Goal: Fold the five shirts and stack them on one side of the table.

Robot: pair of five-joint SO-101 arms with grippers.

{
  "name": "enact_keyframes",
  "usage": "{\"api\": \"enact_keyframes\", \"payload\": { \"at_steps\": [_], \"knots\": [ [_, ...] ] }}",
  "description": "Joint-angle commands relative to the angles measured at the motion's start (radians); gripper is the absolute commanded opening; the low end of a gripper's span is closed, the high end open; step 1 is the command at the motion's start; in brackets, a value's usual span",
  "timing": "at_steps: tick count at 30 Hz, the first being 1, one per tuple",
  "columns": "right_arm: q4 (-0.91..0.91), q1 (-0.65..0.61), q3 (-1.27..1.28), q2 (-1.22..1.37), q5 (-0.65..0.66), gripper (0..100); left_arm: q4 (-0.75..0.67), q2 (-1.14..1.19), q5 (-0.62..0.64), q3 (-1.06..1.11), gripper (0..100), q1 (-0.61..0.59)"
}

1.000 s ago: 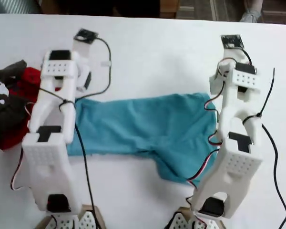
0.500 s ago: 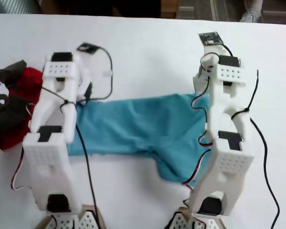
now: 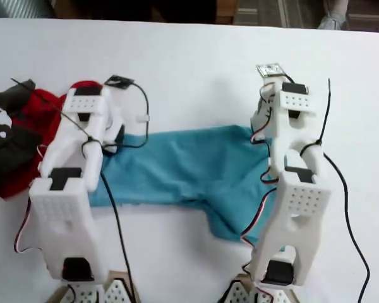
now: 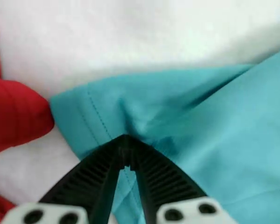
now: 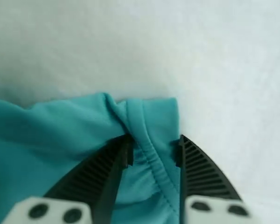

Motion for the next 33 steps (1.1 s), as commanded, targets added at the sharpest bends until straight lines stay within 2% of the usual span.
{"api": "enact_keyframes", "payload": {
  "at_steps": [1,5,7,9,11,22,25,33],
  "knots": [
    [0.019,0.007,-0.014,0.019,0.000,17.6,-0.008,-0.009,0.005,0.001,3,0.002],
    [0.019,0.008,-0.014,0.038,0.002,21.0,-0.025,-0.008,0.005,0.007,3,0.009],
    [0.019,0.008,-0.014,0.038,0.009,13.9,-0.034,-0.006,0.005,0.008,3,0.008],
    [0.013,0.008,-0.017,0.038,0.026,0.2,-0.035,-0.006,0.005,0.008,3,0.005],
    [0.018,0.015,-0.051,0.044,0.029,3.4,-0.035,-0.006,0.005,0.005,3,0.005],
    [0.013,0.053,-0.353,0.064,0.029,2.0,-0.092,-0.005,0.009,-0.064,3,0.009],
    [0.013,0.067,-0.446,0.130,0.031,2.0,-0.091,-0.005,0.044,-0.133,3,0.009],
    [0.019,0.116,-0.672,0.338,0.031,2.0,-0.098,-0.003,0.046,-0.280,3,0.011]
  ]
}}
